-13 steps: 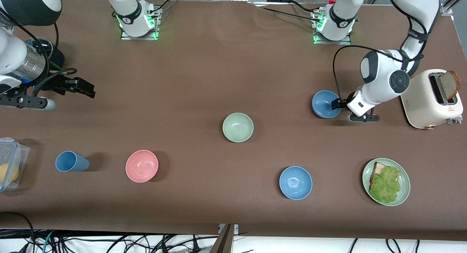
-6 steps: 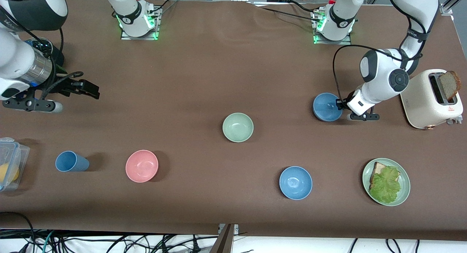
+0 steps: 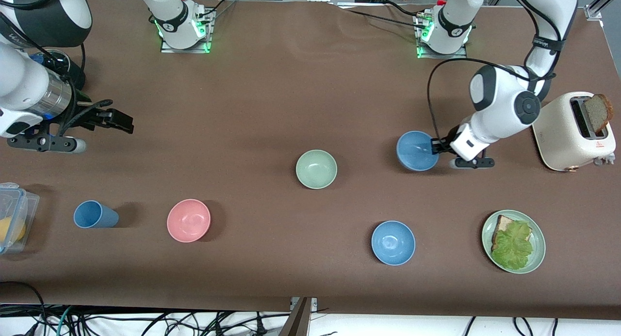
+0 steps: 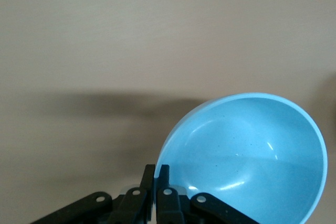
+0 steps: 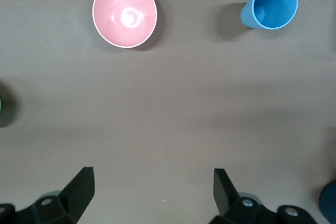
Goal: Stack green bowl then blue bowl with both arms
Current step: 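Carry the blue bowl over the green bowl with the left gripper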
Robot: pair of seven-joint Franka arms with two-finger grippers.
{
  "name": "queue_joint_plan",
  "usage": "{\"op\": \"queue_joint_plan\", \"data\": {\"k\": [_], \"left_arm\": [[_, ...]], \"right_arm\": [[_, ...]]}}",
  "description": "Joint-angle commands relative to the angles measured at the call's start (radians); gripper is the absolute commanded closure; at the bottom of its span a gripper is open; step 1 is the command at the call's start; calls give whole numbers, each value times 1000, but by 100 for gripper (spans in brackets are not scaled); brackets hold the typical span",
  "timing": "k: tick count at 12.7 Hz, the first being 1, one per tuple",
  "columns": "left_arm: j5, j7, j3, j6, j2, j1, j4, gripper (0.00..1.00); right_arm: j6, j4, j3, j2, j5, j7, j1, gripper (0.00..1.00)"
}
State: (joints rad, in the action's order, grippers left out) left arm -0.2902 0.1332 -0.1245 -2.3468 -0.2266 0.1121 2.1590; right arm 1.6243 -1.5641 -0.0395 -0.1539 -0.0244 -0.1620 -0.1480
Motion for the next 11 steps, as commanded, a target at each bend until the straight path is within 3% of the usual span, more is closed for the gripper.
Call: {"op": "queue_joint_plan", "data": {"k": [1,4,7,11], "left_arm": [[-12,217,8,63,-61,163,-166,100],[-7,409,13,63,-178,309,-321,100],[49,546,19,61,-295,392,-453,100],[92,621,42,58,-381,451,-528,100]], "right_arm": [[-20,15,-6,-7,-46,59,10,0],[-46,15,-23,-4,-57,64,27,0],[-44,16,-40,-4,-48,62,27,0],[-76,18,-43,7,-48,65,27,0]]}}
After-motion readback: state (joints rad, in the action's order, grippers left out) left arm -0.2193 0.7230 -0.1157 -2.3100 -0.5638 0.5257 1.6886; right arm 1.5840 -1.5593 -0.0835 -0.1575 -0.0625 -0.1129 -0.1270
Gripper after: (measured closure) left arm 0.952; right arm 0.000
